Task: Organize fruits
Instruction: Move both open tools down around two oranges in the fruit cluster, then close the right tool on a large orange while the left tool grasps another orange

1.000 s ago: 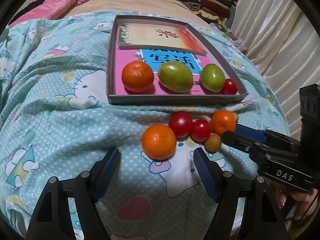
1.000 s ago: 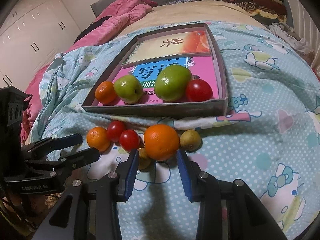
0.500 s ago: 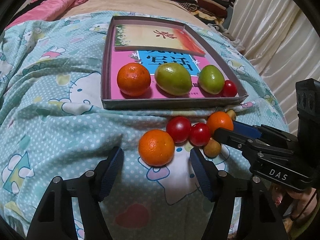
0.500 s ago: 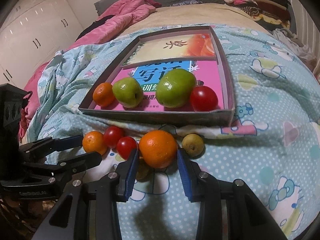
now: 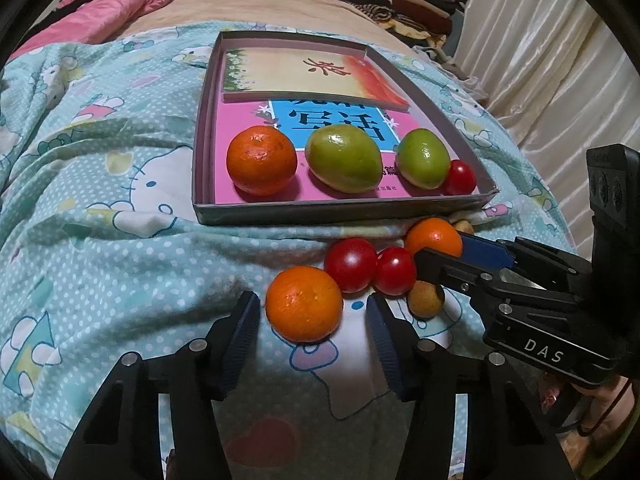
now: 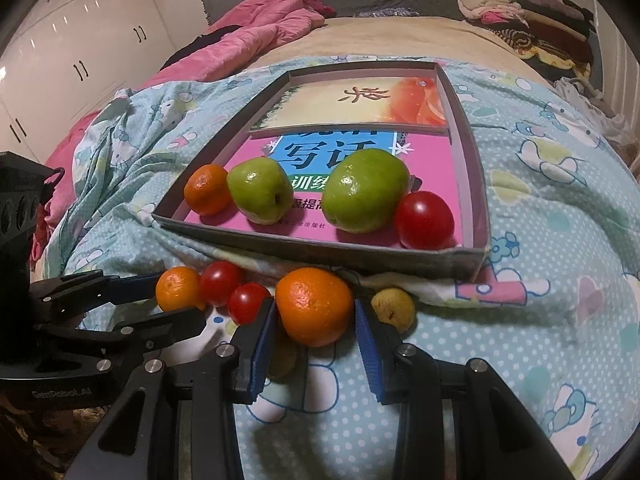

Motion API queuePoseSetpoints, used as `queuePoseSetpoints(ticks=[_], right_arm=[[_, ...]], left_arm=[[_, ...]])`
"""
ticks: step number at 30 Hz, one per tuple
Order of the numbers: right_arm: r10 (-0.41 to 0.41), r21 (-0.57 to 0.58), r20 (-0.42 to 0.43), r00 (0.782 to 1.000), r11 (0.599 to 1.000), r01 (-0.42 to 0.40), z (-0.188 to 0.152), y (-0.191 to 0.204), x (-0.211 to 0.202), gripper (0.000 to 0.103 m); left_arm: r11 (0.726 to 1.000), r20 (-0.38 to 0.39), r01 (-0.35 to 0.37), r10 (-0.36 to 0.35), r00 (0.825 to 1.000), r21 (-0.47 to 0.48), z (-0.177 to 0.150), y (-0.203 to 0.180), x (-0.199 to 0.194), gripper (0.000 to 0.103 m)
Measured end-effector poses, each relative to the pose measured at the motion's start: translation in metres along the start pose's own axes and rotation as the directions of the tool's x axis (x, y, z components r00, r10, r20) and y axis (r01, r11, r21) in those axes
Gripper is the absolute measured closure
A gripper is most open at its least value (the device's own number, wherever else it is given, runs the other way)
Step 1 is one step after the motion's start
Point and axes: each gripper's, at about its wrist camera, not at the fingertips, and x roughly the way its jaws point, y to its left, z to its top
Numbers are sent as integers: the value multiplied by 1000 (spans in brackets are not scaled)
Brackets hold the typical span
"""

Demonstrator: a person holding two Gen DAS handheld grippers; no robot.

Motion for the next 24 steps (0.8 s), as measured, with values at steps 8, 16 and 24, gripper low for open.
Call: queuePoseSetpoints(ticks=[8, 16, 24], right_arm=[[-7, -31, 10, 1000, 999, 7, 2, 3, 3, 64], [-5, -37, 16, 1000, 999, 6, 2, 3, 3, 64], [19, -16, 20, 1000, 1000, -19, 2, -1, 1, 64]], left_arm=[[1000, 8, -7, 7, 1000, 4, 2, 1, 2, 53], [1000, 16, -9, 9, 1000, 11, 3, 3, 3, 58], [1000, 23, 7, -7, 1000, -2, 4, 7, -1, 64]])
